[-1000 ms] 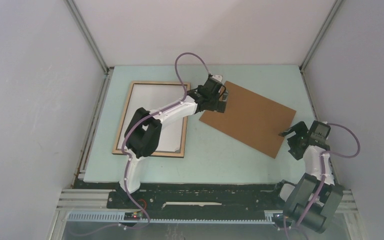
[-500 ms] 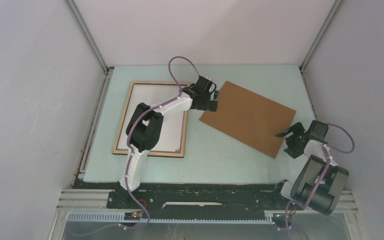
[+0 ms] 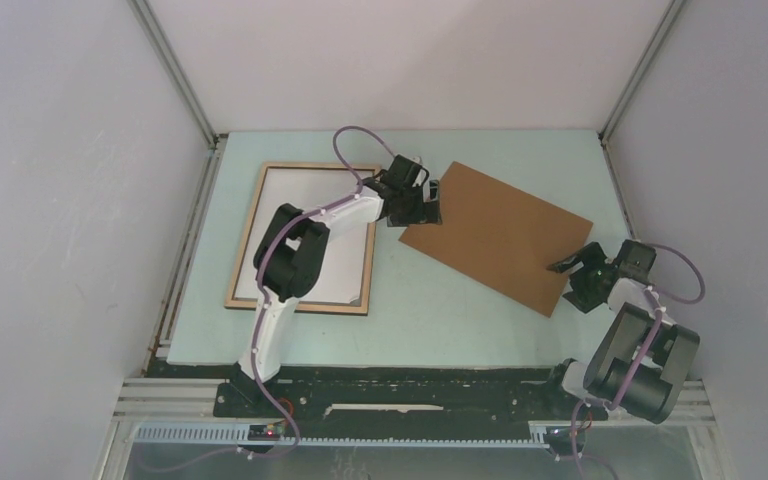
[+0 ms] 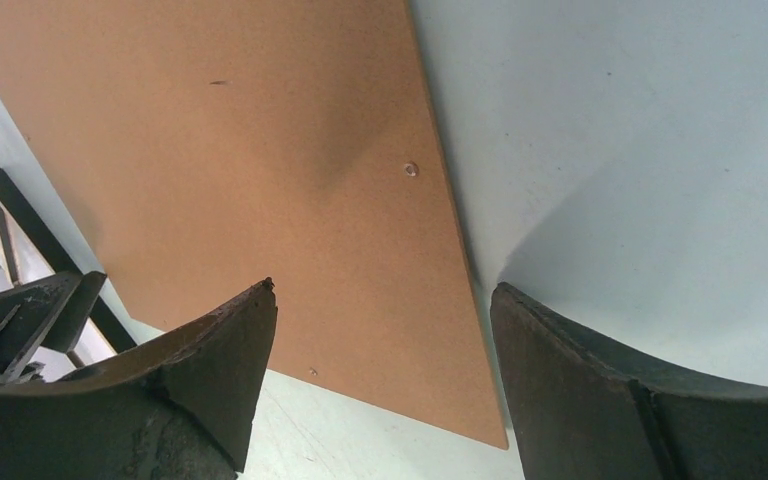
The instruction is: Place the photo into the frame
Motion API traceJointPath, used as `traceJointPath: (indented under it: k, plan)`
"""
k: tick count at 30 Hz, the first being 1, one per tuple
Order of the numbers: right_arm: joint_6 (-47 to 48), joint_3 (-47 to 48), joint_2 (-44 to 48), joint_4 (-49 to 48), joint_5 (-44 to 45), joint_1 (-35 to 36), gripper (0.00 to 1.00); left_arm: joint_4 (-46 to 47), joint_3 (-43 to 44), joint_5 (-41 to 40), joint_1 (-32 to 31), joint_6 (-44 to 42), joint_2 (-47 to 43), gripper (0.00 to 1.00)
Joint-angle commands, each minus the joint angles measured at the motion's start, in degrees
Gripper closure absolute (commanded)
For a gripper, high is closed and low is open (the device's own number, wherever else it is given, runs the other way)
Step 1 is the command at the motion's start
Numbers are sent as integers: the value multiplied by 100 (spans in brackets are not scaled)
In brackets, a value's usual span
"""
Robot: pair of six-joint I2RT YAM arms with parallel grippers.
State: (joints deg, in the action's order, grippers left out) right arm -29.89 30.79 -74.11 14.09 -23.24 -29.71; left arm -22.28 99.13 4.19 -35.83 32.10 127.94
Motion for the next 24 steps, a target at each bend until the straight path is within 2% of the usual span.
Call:
traceJointPath:
  k: [1, 7, 14, 19, 24]
  plan:
    - [129, -90, -195, -110, -151, 87, 14, 260, -290, 588, 103, 317, -1, 0]
    - [172, -95, -286, -143, -581, 106, 14, 347, -316, 994, 129, 414, 130, 1]
    - [-161, -190, 702, -196, -1296, 71, 14, 347, -325, 1165, 129, 460, 219, 1]
    - [-898, -236, 1634, -462, -1791, 69, 14, 375, -367, 1353, 132, 528, 290, 1]
    - [-1976, -419, 2340, -1453, -2109, 250, 14, 449, -381, 1464, 129, 555, 310, 1]
